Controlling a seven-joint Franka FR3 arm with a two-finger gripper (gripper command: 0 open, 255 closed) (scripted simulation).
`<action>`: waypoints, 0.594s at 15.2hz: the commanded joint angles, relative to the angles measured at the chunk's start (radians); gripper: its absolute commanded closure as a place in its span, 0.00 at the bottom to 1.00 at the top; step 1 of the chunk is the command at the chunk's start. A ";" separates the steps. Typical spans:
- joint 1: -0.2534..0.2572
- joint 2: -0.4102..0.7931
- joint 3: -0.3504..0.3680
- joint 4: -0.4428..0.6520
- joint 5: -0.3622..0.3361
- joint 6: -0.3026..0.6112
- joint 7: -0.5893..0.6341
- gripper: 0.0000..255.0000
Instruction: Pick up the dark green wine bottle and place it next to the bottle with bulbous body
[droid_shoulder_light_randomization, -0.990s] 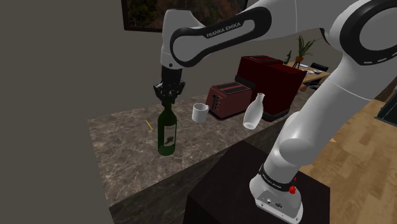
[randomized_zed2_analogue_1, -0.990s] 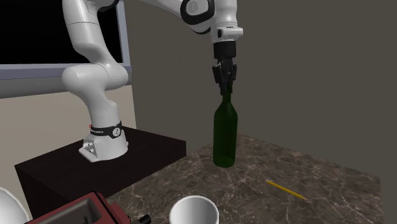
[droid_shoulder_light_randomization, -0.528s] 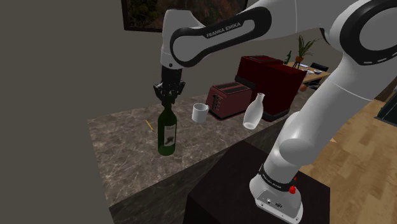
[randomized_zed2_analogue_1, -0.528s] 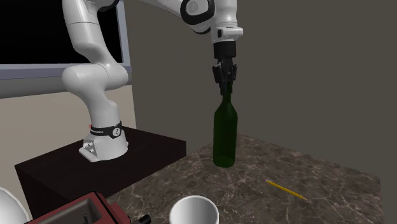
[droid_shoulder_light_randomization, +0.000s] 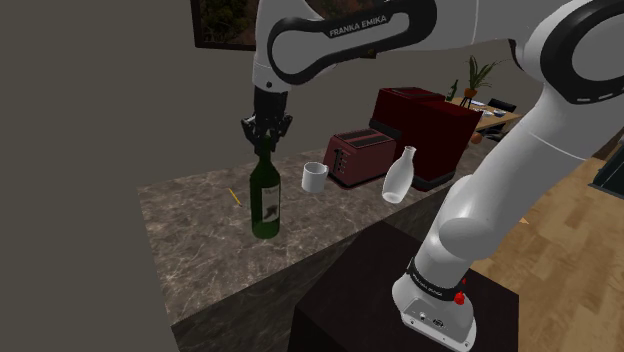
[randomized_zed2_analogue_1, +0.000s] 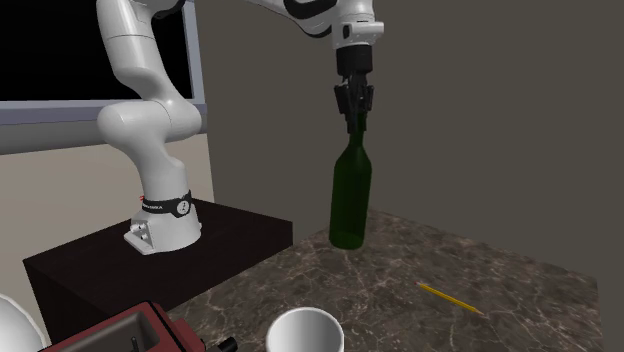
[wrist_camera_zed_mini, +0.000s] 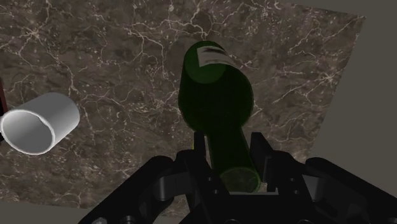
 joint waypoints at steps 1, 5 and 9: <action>0.001 -0.007 0.000 0.021 0.002 -0.028 0.001 1.00; 0.000 -0.015 -0.002 0.068 0.003 -0.082 -0.002 1.00; -0.001 -0.019 -0.004 0.117 0.003 -0.136 -0.004 1.00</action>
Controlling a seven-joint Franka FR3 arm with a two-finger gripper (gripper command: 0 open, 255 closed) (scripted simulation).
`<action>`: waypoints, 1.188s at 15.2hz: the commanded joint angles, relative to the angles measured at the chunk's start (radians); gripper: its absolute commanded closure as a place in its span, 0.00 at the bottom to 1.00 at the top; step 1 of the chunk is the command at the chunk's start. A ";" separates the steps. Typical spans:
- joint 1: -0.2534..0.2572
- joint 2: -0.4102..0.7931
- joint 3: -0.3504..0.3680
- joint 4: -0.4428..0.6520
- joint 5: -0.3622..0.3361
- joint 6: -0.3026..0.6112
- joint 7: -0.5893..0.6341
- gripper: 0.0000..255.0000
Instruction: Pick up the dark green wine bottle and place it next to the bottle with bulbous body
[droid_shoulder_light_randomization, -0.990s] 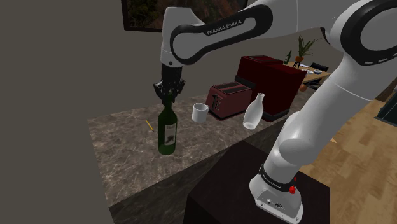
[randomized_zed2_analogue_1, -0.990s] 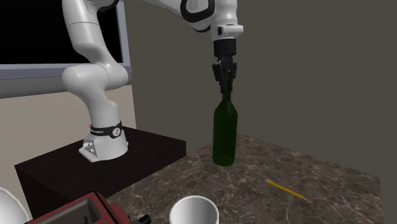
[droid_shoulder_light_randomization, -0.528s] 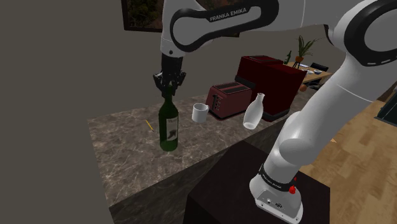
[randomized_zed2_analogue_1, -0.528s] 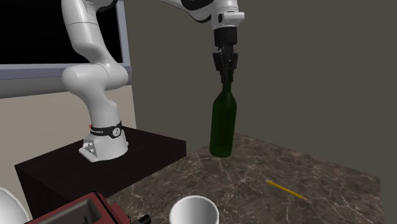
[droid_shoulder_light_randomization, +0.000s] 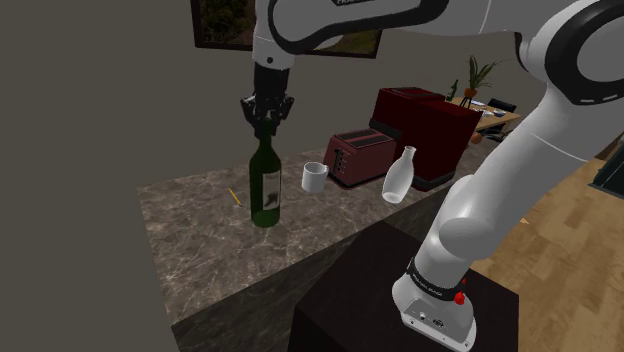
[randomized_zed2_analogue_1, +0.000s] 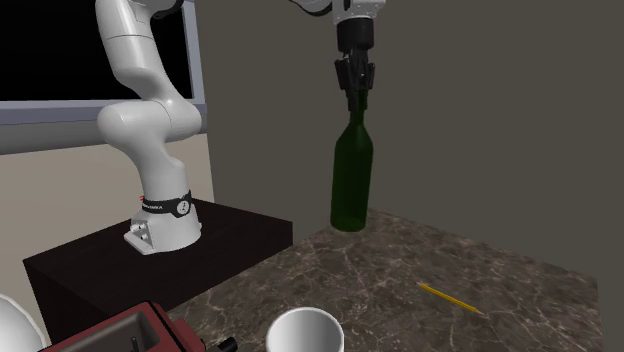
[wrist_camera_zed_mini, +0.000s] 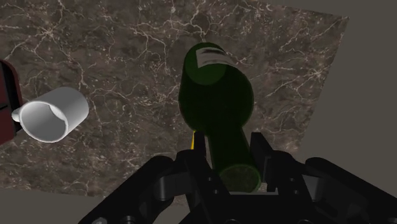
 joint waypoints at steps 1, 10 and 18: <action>0.000 -0.002 -0.001 0.024 0.000 -0.026 -0.001 1.00; -0.003 0.004 -0.004 0.151 -0.002 -0.148 -0.002 1.00; -0.005 0.024 -0.004 0.281 -0.007 -0.257 -0.001 1.00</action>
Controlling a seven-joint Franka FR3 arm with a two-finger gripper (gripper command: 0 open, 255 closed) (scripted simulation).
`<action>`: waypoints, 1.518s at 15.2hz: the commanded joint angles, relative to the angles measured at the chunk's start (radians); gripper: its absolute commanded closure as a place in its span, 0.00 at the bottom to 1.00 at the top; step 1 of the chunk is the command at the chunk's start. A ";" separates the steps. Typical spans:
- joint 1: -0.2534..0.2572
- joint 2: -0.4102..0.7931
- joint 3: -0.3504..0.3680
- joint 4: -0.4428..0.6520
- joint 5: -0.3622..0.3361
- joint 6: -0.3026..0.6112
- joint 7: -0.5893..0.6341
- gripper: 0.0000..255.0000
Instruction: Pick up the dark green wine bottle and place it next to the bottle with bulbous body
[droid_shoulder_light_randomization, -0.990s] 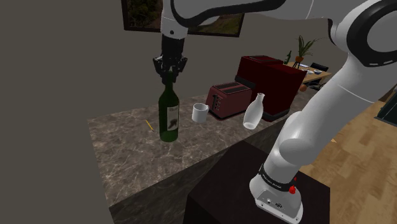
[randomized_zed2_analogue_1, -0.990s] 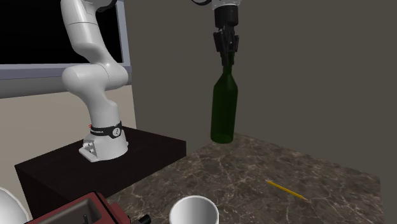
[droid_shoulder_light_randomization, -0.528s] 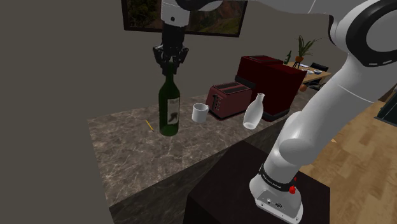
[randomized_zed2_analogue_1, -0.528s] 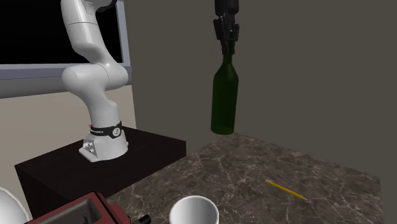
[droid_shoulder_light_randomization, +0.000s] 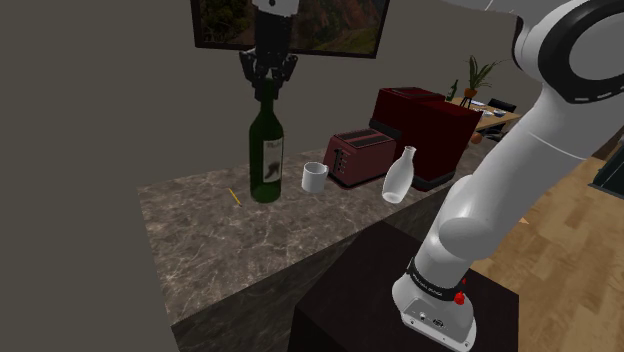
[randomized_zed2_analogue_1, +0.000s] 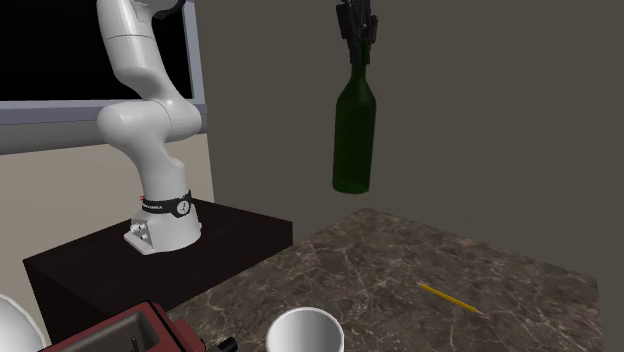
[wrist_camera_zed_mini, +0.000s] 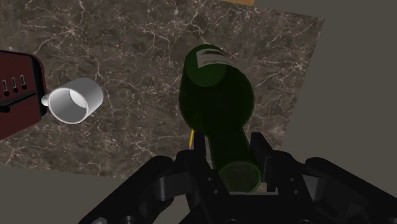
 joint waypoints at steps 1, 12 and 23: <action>-0.001 0.006 -0.001 0.032 -0.002 -0.025 -0.002 1.00; -0.002 0.065 0.004 0.247 -0.015 -0.184 0.005 1.00; 0.004 0.168 0.018 0.528 -0.041 -0.365 0.019 1.00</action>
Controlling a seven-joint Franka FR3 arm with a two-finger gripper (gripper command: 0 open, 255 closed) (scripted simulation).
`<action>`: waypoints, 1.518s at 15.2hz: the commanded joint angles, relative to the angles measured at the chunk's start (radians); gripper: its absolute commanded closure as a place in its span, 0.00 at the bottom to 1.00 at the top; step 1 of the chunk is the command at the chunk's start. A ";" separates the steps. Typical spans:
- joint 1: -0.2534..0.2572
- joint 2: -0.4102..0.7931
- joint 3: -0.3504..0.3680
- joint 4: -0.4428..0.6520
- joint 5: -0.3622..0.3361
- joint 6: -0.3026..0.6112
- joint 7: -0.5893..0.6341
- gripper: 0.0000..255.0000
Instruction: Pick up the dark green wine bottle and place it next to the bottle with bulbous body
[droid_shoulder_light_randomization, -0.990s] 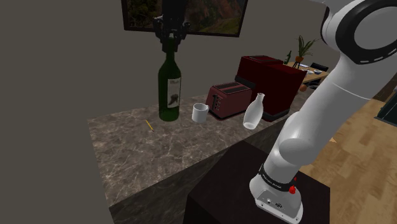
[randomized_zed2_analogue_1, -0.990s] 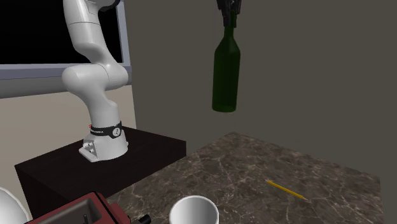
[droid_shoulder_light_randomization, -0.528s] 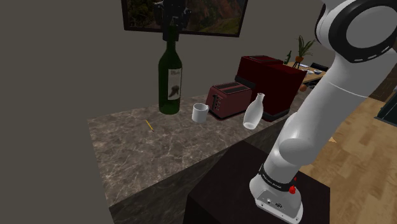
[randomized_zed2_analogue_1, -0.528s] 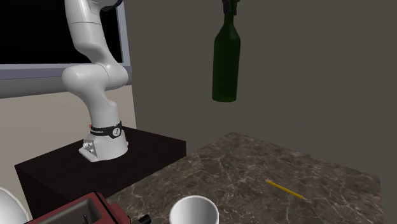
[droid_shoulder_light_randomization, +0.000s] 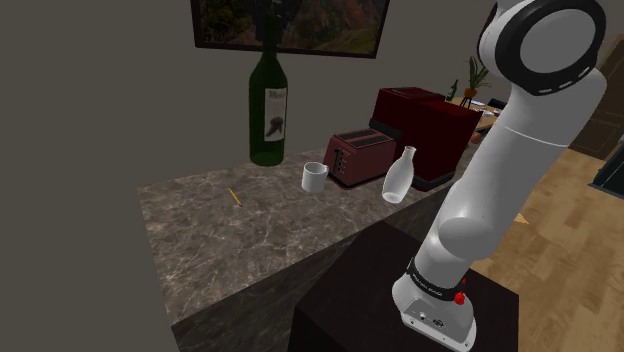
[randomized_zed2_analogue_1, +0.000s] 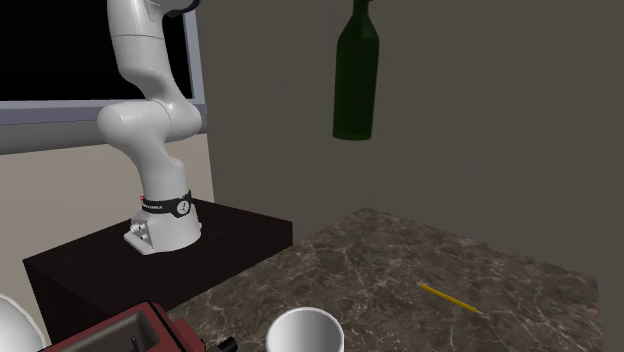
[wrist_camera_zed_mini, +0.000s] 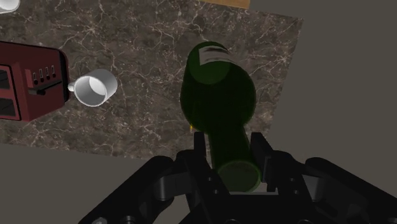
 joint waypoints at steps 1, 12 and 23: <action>0.002 0.021 0.003 0.054 -0.006 -0.034 0.003 1.00; -0.092 -0.076 -0.116 0.032 0.023 -0.103 -0.201 1.00; -0.205 -0.112 -0.302 0.069 0.025 -0.177 -0.498 1.00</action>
